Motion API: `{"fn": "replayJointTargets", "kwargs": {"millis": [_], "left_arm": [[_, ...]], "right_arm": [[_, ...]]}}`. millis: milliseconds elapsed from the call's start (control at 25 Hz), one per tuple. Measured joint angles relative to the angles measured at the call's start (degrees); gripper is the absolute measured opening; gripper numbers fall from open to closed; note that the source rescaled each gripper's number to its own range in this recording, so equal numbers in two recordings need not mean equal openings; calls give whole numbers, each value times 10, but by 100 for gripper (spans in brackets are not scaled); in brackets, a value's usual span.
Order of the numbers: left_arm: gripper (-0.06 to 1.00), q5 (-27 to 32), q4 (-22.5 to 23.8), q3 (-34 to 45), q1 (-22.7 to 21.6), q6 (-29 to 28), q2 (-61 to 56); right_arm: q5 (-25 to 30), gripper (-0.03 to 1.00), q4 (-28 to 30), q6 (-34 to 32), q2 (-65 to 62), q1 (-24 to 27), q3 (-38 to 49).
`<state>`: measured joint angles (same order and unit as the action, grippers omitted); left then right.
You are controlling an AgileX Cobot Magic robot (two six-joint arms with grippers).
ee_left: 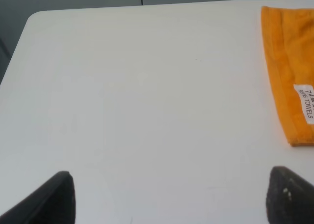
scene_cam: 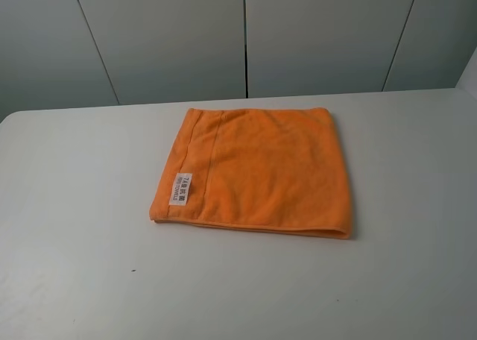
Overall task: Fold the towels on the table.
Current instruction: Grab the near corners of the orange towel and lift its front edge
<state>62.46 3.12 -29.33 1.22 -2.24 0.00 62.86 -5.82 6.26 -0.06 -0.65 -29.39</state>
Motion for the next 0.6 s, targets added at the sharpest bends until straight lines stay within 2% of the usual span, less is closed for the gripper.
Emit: {"fn": "replayJointTargets", "kwargs": {"millis": [320,400,480,600], "left_arm": [[100,-20,0,-3,0,53,76],[100,-59,-4,-12,0,61,96],[100,-112,-26,-16,0,93,118],[100,-184,-68,-18,0,155,171]], "right_arm": [[-16,100,-33,-10,0,0,0],[-27,100,-38,-10,0,0,-1],[-56,100,-38,-10,0,0,-2],[-143,100,-40,-5,0,0,-5]]}}
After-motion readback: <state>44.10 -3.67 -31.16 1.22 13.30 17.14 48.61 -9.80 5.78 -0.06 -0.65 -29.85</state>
